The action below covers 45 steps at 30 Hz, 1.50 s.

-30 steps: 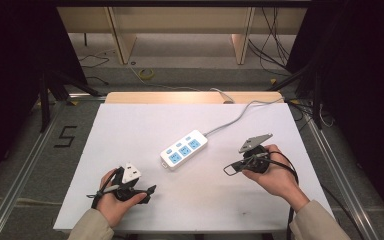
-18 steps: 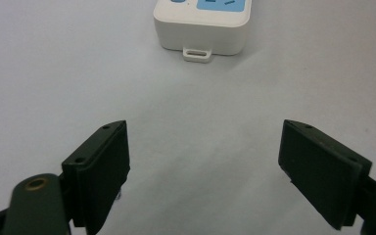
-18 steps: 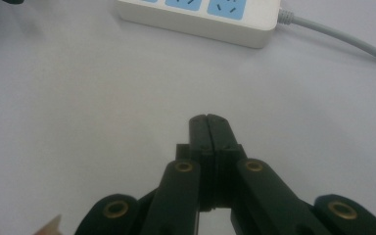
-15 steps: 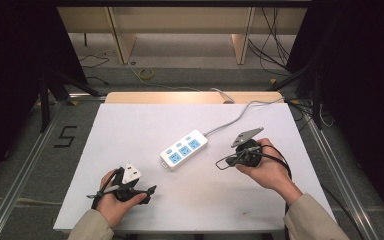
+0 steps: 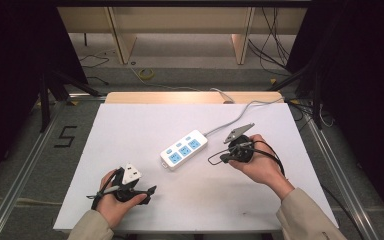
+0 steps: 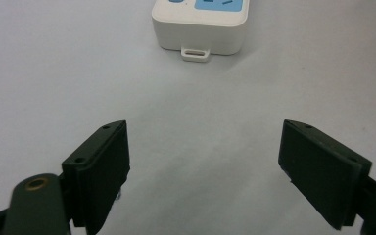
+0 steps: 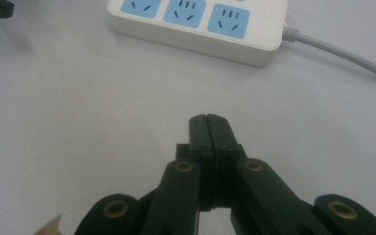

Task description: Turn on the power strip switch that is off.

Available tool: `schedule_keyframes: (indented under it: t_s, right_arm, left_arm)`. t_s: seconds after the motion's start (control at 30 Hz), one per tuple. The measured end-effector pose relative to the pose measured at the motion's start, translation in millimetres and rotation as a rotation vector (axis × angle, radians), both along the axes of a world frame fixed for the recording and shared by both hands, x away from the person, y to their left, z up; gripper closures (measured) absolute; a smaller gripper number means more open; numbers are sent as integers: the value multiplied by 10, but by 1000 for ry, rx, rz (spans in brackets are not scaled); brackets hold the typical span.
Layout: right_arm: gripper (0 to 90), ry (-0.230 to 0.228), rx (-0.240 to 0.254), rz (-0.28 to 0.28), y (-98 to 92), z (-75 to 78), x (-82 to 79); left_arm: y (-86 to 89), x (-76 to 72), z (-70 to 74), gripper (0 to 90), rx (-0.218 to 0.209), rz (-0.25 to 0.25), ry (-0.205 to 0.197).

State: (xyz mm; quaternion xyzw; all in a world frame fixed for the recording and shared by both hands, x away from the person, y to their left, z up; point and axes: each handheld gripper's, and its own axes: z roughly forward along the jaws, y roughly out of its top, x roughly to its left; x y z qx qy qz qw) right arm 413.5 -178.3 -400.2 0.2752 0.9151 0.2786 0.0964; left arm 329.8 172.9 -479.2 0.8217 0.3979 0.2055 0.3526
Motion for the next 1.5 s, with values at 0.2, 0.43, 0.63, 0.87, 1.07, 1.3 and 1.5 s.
schedule_keyframes:
  t_s: [0.2,0.43,0.63,0.87,1.07,1.3,1.5]
  right_arm:
    - [900,-1,-6,3,53,5,49]
    - [900,2,-8,11,151,-3,90]
    - [900,3,-8,23,228,-12,116]
    - [900,-1,-9,40,330,-13,144]
    - [900,0,-18,54,439,-13,168]
    - [900,3,-18,61,546,-7,193]
    - [900,2,-17,70,624,-5,221]
  left_arm:
    - [-5,-1,-4,191,-1,-2,0]
    - [-6,-2,-1,191,2,-3,3]
    - [-9,-3,-2,191,0,-3,0]
    - [-12,-3,-1,191,6,-6,0]
    - [-12,-4,-1,191,1,-4,-2]
    - [-12,-5,-1,191,7,-9,-1]
    - [-15,-6,-1,191,7,-9,-3]
